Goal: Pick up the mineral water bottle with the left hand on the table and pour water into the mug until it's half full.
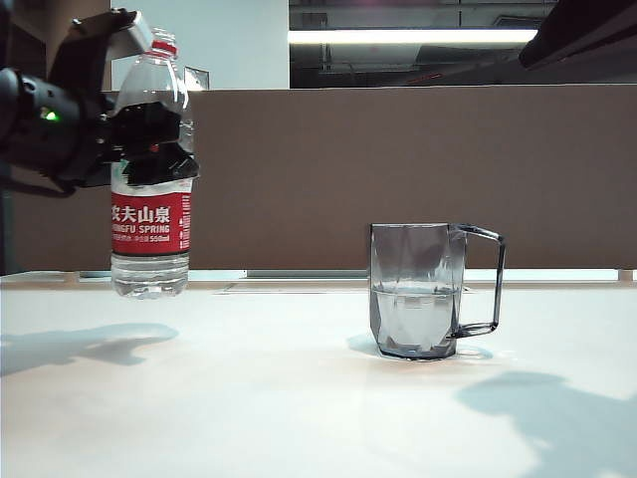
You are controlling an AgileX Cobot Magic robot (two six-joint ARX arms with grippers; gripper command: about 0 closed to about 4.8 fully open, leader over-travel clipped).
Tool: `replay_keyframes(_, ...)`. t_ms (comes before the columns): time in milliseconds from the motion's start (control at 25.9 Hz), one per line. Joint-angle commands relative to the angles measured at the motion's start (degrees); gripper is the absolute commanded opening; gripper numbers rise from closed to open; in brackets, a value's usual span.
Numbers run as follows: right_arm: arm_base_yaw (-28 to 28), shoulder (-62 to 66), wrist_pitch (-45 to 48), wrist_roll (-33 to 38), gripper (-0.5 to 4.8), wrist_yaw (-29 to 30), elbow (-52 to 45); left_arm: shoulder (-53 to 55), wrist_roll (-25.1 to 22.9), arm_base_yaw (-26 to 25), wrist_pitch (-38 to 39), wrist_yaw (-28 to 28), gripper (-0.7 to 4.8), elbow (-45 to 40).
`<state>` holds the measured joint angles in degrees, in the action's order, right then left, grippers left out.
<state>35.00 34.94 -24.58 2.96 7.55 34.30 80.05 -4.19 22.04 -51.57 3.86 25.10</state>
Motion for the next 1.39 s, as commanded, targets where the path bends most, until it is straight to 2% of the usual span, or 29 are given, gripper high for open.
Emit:
replay_keyframes(39, -0.04, -0.20, 0.79, -0.20, -0.08, 0.17, 0.28, -0.33, 0.37, 0.04, -6.56, 0.13, 2.36, -2.21)
replay_keyframes(270, -0.04, -0.24, 0.79, -0.20, -0.08, 0.28, 0.28, -0.26, 0.11, 0.04, -7.67, 0.13, 2.36, -5.31)
replay_keyframes(694, -0.02, -0.24, 0.79, -0.20, -0.08, 0.31, 0.28, 5.51, 0.72, 0.04, -11.98, 0.11, 2.36, -5.44)
replay_keyframes(1389, -0.04, -0.59, 0.76, -0.20, -0.08, 0.28, 0.28, 6.34, 1.27, 0.07, -12.37, 0.11, 2.45, -5.42)
